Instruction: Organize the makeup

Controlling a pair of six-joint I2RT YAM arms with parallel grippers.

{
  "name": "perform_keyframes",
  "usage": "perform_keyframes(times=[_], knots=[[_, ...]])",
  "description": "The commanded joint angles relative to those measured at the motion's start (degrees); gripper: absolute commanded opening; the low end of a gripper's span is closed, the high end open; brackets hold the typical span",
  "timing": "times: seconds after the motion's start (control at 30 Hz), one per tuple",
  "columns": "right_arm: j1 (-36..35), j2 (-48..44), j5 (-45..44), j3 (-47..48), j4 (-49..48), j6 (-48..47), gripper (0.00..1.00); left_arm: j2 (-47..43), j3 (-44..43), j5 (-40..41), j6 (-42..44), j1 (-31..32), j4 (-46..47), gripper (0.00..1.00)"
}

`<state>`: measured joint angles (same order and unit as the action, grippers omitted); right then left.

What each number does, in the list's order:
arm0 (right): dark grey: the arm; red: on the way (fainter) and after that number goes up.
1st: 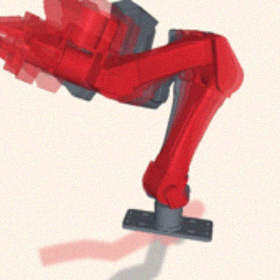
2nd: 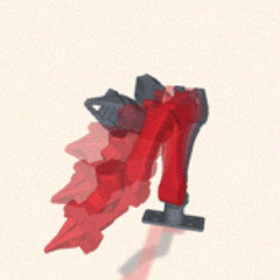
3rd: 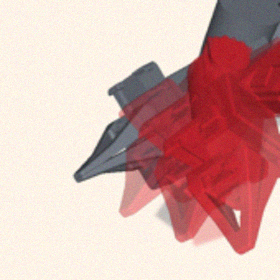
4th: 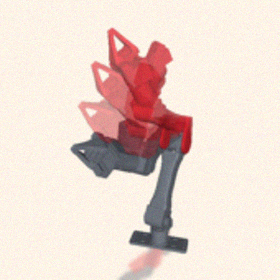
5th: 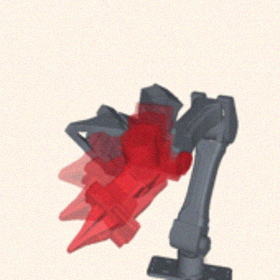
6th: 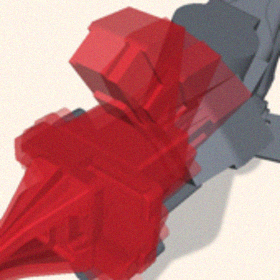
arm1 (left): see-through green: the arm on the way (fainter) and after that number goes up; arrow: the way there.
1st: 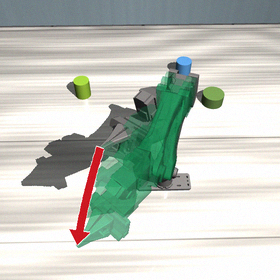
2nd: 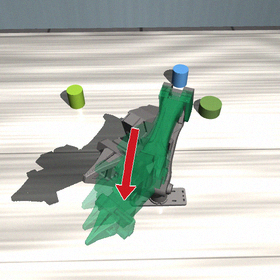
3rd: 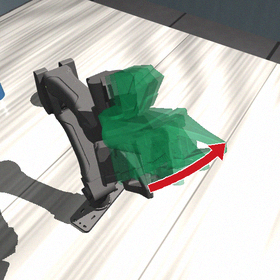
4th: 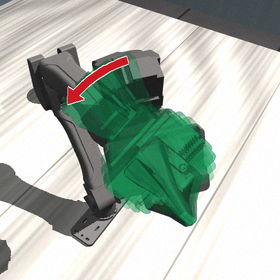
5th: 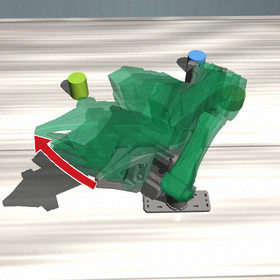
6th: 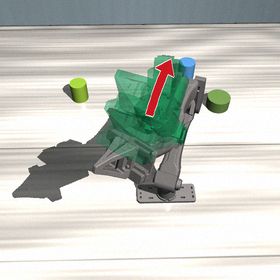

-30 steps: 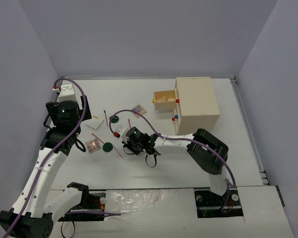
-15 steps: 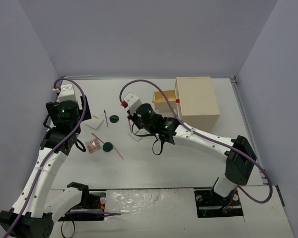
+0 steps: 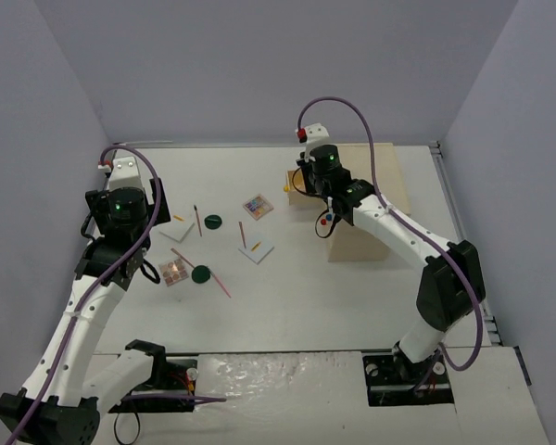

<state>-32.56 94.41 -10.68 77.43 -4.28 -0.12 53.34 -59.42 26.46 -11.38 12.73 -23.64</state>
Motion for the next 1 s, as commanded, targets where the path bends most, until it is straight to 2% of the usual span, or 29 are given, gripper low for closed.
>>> perform_keyframes(times=[0.0, 0.4, 0.5, 0.67, 0.87, 0.97], knots=[[0.85, 1.92, 3.3, 3.63, -1.79, 1.83, 0.0, -0.43, -1.4, 0.44, -0.79, -0.34, 3.69, 0.97], [1.45, 5.08, 4.81, 4.5, -1.61, 3.44, 0.01, -0.61, -1.4, 0.37, -0.83, -0.34, 3.6, 0.97], [1.53, 5.43, 4.45, 4.58, -1.52, 3.11, 0.1, -0.61, -1.4, 0.44, -0.75, -0.34, 3.51, 0.97], [1.27, 4.89, 4.97, 5.2, -1.52, 2.39, 0.35, -0.7, -1.41, 0.43, -0.75, -0.34, 3.51, 0.97], [0.33, 2.91, 5.49, 6.13, -0.91, 0.97, 0.42, -0.78, -1.51, 0.44, -0.84, -0.43, 3.4, 0.97], [-2.73, 0.68, 7.44, 6.42, -0.84, -2.26, 0.47, -0.95, -1.58, 0.27, -0.78, -0.65, 3.33, 0.97]])
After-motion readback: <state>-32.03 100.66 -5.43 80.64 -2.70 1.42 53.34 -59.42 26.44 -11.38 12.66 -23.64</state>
